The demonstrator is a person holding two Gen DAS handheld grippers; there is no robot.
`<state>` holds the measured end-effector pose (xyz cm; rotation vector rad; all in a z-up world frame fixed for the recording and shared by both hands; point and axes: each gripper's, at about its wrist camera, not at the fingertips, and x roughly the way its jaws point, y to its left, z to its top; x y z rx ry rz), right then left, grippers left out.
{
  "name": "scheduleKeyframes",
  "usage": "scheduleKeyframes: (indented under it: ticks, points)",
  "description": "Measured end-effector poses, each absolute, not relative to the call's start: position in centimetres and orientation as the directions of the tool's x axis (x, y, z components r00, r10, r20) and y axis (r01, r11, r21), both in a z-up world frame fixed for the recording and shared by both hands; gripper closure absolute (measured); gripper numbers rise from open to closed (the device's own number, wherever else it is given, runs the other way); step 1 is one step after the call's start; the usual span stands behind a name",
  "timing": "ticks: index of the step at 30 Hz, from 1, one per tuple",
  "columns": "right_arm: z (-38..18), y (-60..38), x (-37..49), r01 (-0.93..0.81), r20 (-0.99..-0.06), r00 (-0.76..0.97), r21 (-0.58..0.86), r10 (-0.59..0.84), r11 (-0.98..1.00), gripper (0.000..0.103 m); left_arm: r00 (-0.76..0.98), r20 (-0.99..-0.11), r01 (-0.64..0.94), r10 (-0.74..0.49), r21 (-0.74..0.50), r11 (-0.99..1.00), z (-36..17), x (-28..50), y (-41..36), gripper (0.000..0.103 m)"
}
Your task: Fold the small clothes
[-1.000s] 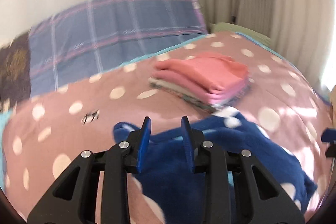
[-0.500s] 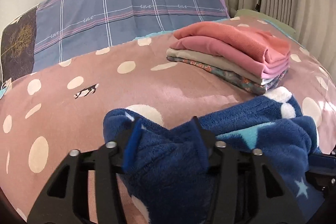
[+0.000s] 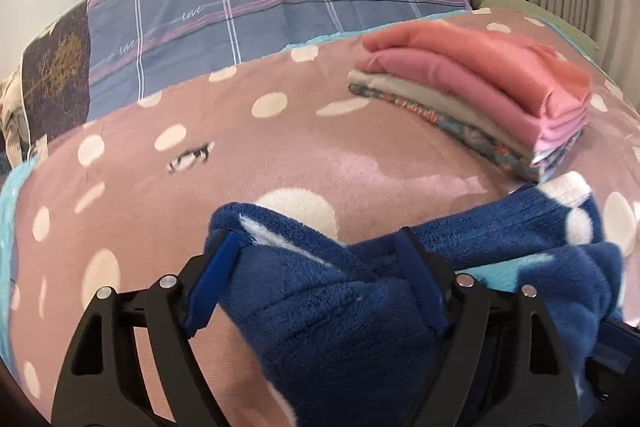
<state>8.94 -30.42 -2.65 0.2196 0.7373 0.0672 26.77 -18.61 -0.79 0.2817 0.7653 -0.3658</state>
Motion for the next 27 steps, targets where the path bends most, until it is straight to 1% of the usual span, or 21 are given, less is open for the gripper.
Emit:
scheduleKeyframes:
  ticks: [4,6,7,10,12,13,14,17,20,22,25,27]
  points:
    - [-2.7,-30.6,8.9,0.014,-0.653,0.743,0.23,0.144,0.973,0.078,0.686,-0.654,0.434,-0.32,0.014,0.901,3.5,25.9,-17.8,0.021]
    - [-2.7,-30.5,8.8,0.015,-0.65,0.747,0.228,0.141,0.973,0.078,0.683,-0.636,0.471,-0.359,0.009,0.882,4.7,25.0,-18.5,0.021]
    - [-2.8,-30.5,8.8,0.015,-0.647,0.749,0.229,0.141,0.973,0.078,0.675,-0.642,0.484,-0.364,0.013,0.875,4.7,24.7,-19.0,0.021]
    - [-2.7,-30.6,8.6,0.015,-0.645,0.751,0.234,0.144,0.972,0.078,0.595,-0.718,0.502,-0.36,-0.017,0.865,2.0,25.3,-20.5,0.021]
    - [-2.8,-30.6,8.6,0.014,-0.646,0.75,0.233,0.144,0.972,0.078,0.513,-0.794,0.498,-0.326,-0.035,0.867,-0.9,26.6,-21.0,0.021]
    - [-2.8,-30.6,8.6,0.013,-0.646,0.75,0.232,0.144,0.973,0.078,0.492,-0.82,0.491,-0.292,-0.015,0.871,-2.6,27.4,-21.0,0.021]
    - [-2.8,-30.5,8.6,0.012,-0.645,0.75,0.232,0.145,0.973,0.078,0.494,-0.821,0.496,-0.288,-0.006,0.868,-3.1,27.7,-20.8,0.019]
    - [-2.8,-30.2,8.7,0.015,-0.644,0.753,0.223,0.136,0.975,0.078,0.477,-0.82,0.508,-0.315,-0.035,0.86,-3.4,28.1,-20.5,0.018]
    - [-2.9,-30.4,8.8,0.016,-0.641,0.754,0.238,0.145,0.971,0.078,0.505,-0.806,0.525,-0.308,0.004,0.851,-3.1,27.7,-20.9,0.019]
    - [-2.8,-30.3,8.6,0.013,-0.64,0.756,0.225,0.138,0.974,0.078,0.516,-0.789,0.544,-0.334,0.001,0.839,-2.1,26.9,-20.6,0.019]
    - [-1.8,-30.6,7.4,-0.001,-0.623,0.768,0.229,0.148,0.973,0.078,0.513,-0.748,0.571,-0.422,-0.07,0.818,1.2,25.0,-19.1,0.019]
    - [-0.7,-31.2,5.7,0.017,-0.609,0.778,0.266,0.154,0.964,0.078,0.483,-0.717,0.598,-0.503,-0.15,0.787,3.3,23.1,-17.8,0.019]
